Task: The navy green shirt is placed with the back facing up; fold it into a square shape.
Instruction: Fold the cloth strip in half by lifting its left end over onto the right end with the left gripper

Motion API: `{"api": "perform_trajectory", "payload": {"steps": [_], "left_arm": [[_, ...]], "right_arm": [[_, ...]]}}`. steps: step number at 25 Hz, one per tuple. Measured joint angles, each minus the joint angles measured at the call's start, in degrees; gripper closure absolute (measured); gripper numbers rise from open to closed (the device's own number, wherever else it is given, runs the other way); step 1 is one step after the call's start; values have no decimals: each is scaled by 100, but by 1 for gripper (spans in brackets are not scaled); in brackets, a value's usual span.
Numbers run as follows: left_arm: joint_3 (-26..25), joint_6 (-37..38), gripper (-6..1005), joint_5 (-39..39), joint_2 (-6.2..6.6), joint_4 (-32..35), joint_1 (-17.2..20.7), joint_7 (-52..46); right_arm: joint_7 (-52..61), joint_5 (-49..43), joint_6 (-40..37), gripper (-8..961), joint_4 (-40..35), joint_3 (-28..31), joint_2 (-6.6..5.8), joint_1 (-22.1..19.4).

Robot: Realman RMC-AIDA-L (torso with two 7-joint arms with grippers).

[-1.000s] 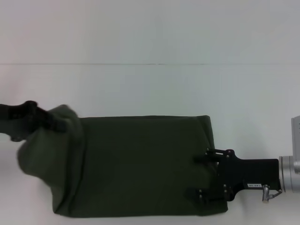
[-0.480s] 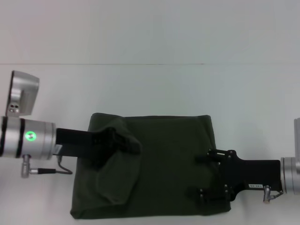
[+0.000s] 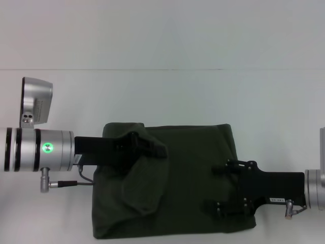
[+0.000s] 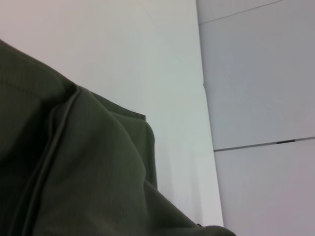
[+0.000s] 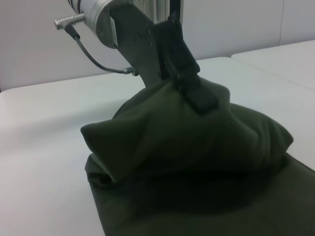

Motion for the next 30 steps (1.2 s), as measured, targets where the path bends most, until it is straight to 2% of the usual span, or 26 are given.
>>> {"api": "perform_trajectory", "payload": {"steps": [7,11,21,30], "left_arm": [[53,-35,916,-28,-168,13,-189,91],[348,-357,916,-23,-254,-37,-239,117],[464,-995,916,-234,-269,-562,-244,522],[469,-1128,916,-415,-304,-790,-251,807]], "right_arm": [[-12,1,48,37,10,-1,6,5],[-18,1,49,37,10,1,9,-2],[-3,42,-45,36,-80,47,-22,-136],[7,94,-513,36,-750,703,-38,-767]]}}
